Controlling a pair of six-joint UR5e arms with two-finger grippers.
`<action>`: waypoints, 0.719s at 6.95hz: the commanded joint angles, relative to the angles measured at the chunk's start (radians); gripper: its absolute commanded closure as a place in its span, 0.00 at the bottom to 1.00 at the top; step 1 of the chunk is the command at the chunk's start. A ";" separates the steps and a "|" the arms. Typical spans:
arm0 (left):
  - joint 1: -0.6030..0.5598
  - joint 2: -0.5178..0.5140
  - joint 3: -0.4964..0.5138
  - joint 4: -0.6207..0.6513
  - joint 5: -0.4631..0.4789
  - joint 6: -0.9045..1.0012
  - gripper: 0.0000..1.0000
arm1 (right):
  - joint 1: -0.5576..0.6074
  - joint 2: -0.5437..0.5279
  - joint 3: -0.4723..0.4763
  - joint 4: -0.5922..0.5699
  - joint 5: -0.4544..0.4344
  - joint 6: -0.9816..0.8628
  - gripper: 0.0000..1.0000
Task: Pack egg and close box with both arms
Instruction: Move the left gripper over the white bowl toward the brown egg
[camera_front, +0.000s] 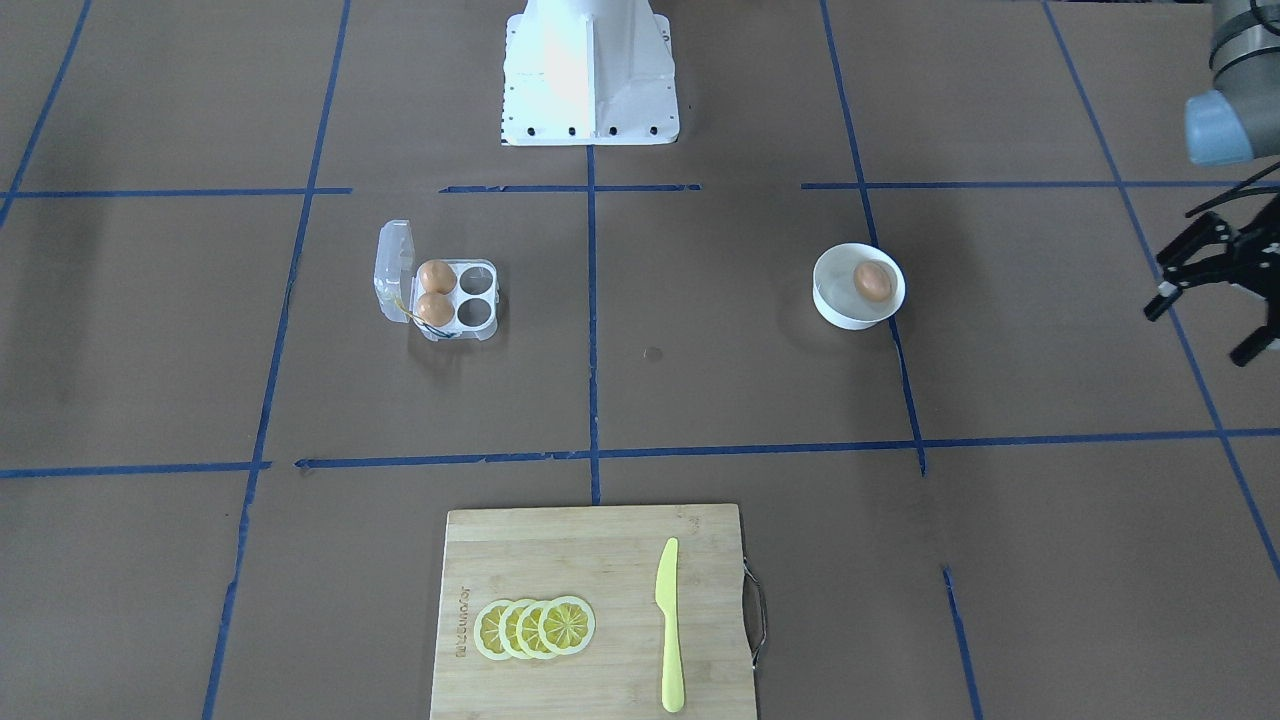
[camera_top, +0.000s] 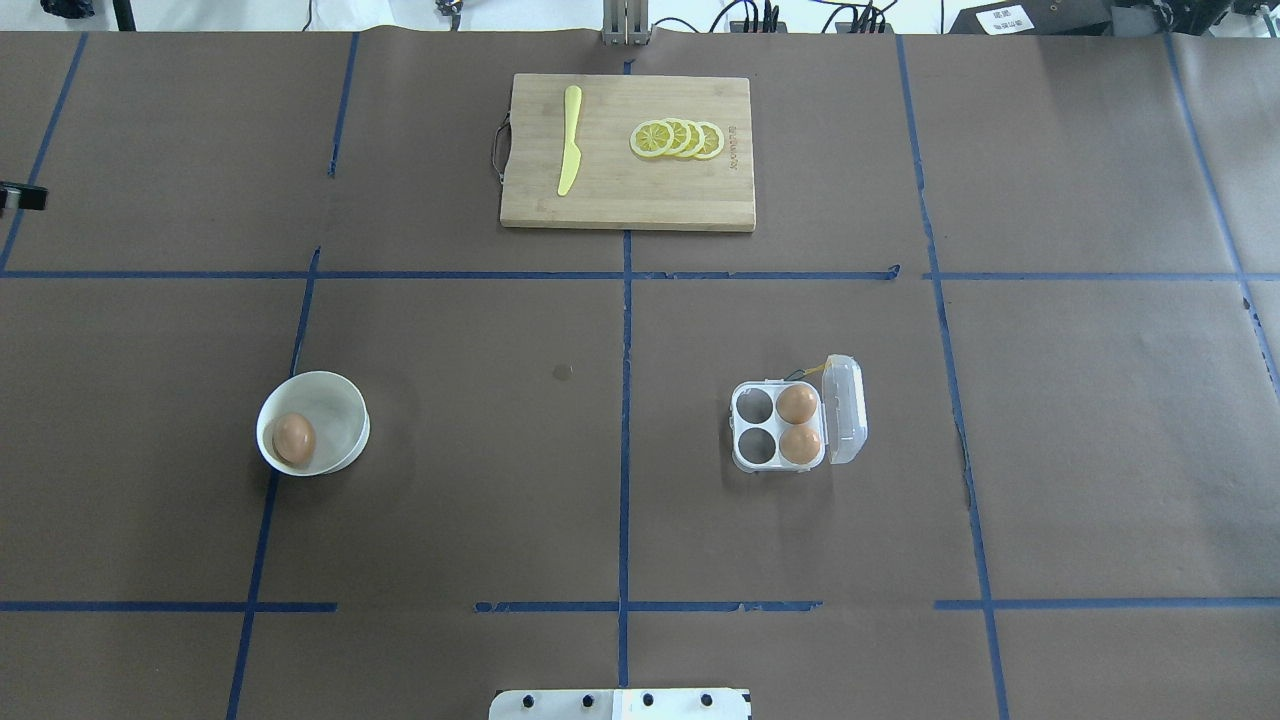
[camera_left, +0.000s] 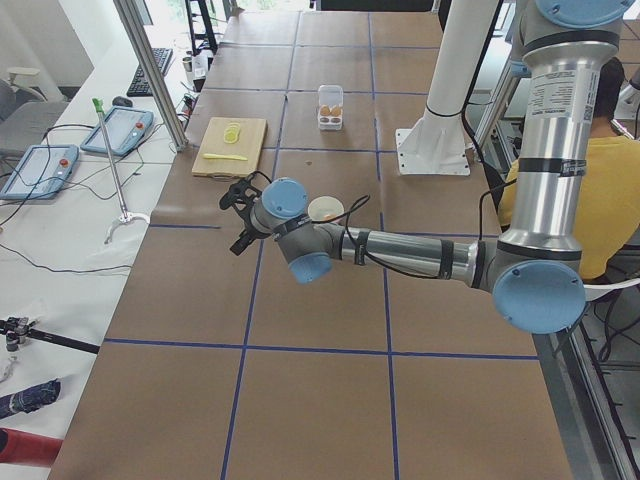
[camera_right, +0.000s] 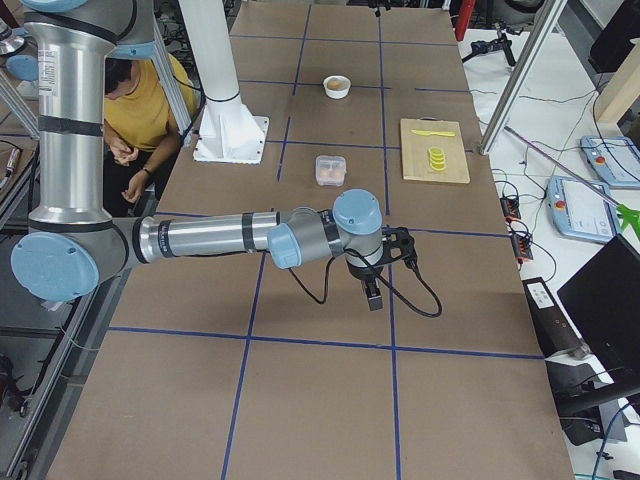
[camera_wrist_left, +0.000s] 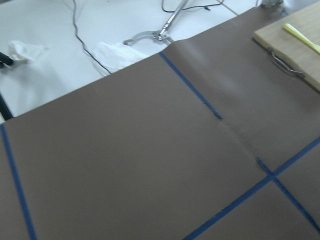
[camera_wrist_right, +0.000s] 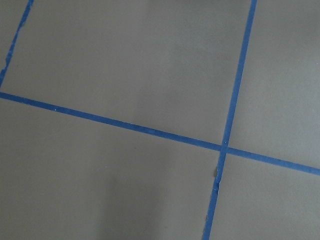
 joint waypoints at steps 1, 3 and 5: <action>0.279 0.048 -0.128 0.009 0.299 -0.395 0.00 | 0.000 -0.007 -0.001 0.000 0.012 0.001 0.00; 0.477 0.050 -0.332 0.382 0.439 -0.648 0.23 | 0.000 -0.010 -0.001 0.000 0.012 0.001 0.00; 0.588 0.045 -0.359 0.496 0.512 -0.709 0.25 | 0.000 -0.010 -0.004 0.000 0.012 0.000 0.00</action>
